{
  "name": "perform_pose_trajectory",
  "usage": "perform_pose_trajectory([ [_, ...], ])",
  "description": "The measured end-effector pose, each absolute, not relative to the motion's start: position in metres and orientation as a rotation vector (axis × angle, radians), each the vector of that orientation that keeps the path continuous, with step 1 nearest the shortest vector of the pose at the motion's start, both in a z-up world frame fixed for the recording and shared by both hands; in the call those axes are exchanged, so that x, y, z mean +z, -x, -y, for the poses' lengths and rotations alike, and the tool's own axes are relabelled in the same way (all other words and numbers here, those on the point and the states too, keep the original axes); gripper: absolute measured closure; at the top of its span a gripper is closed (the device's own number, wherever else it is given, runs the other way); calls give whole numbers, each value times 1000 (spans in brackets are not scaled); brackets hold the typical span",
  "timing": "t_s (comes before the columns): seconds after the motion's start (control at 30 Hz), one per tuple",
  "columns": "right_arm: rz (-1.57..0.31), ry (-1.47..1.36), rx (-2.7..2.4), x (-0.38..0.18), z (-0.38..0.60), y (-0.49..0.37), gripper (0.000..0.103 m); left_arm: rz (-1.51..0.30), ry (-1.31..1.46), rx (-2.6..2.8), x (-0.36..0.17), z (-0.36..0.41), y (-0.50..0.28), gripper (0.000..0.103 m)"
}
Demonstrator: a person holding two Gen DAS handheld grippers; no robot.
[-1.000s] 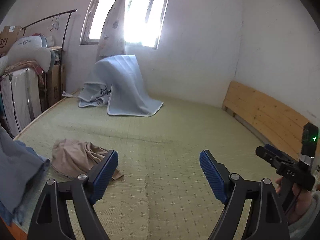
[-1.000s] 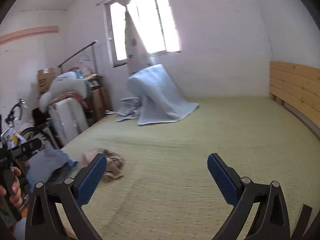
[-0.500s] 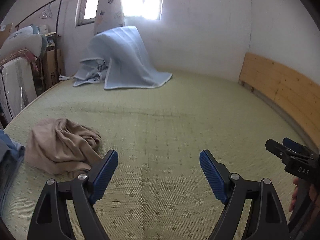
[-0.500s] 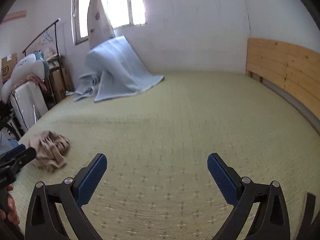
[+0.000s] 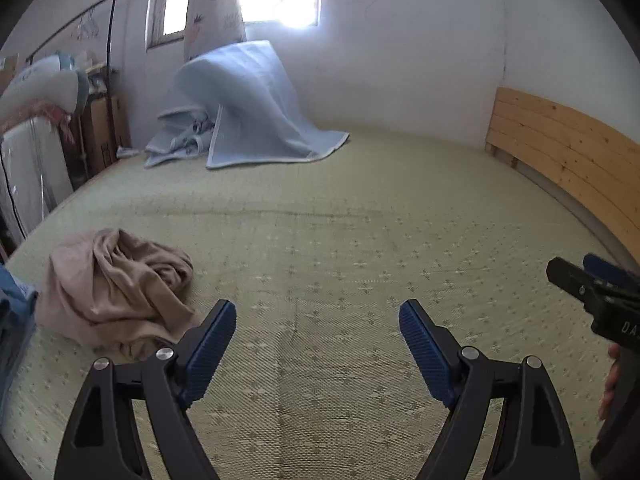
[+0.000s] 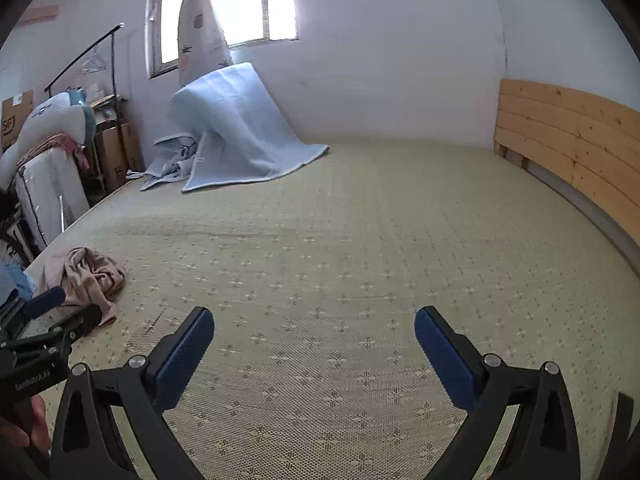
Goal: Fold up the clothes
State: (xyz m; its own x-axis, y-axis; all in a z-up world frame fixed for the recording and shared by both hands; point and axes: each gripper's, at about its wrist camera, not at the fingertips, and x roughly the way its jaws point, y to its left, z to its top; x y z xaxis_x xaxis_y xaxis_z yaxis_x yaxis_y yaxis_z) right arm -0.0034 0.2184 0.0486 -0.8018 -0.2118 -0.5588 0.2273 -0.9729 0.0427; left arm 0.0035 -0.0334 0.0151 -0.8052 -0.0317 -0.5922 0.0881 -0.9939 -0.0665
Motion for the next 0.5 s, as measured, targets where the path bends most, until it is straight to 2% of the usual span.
perform_pose_trajectory([
  [0.33, -29, -909, -2763, 36, -205, 10, 0, -176, -1032, -2899, 5, 31, 4, 15],
  [0.47, -32, -921, -2759, 33, -202, 10, 0, -185, -1018, -2893, 6, 35, 3, 1],
  [0.5, -37, -920, -2760, 32, -201, 10, 0, -188, -1009, -2894, 7, 36, 2, 0],
])
